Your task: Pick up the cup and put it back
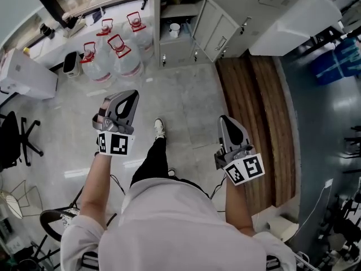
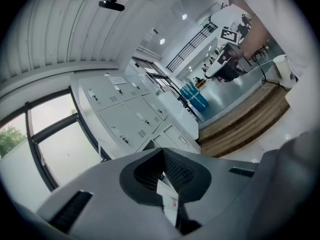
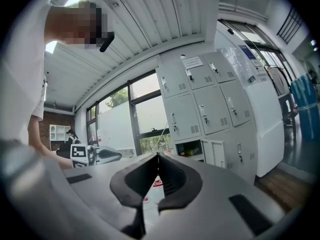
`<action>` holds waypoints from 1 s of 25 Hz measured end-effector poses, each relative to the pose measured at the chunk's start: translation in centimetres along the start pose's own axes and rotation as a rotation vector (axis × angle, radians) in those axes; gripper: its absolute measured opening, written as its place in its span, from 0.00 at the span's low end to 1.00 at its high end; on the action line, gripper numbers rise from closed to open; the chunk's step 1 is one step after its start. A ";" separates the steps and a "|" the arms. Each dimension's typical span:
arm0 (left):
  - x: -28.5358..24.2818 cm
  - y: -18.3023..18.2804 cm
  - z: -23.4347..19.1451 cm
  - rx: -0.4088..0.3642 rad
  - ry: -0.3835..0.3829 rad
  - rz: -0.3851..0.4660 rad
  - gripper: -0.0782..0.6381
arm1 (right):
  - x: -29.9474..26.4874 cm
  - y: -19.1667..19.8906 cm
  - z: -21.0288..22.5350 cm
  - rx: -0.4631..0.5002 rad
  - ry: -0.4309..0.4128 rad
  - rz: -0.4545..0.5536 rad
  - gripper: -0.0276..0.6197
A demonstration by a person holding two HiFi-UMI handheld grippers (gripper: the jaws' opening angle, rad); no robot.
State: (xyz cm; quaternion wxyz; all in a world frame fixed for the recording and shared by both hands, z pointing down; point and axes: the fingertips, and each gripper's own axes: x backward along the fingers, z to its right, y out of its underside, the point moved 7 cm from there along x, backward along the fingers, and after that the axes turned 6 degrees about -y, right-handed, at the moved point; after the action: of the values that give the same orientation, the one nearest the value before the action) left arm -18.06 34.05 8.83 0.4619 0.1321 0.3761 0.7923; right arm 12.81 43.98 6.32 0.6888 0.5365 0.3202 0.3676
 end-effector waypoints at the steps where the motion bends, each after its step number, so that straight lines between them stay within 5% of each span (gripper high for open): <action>1: -1.9 0.6 -0.5 0.002 0.013 0.004 0.14 | -1.6 -0.5 0.9 0.017 -0.004 -0.006 0.07; 14: -23.7 7.4 -9.3 0.044 0.114 0.001 0.14 | -22.1 -3.7 11.8 -0.013 0.015 -0.045 0.07; 25: -32.0 11.0 -7.6 0.103 0.071 -0.025 0.14 | -32.6 1.2 22.1 0.048 -0.133 -0.135 0.07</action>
State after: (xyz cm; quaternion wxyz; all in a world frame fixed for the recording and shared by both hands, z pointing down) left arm -12.02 0.69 15.92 0.4507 0.1226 0.4341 0.7703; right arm 13.98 5.30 13.83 0.7188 0.5533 0.3177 0.2762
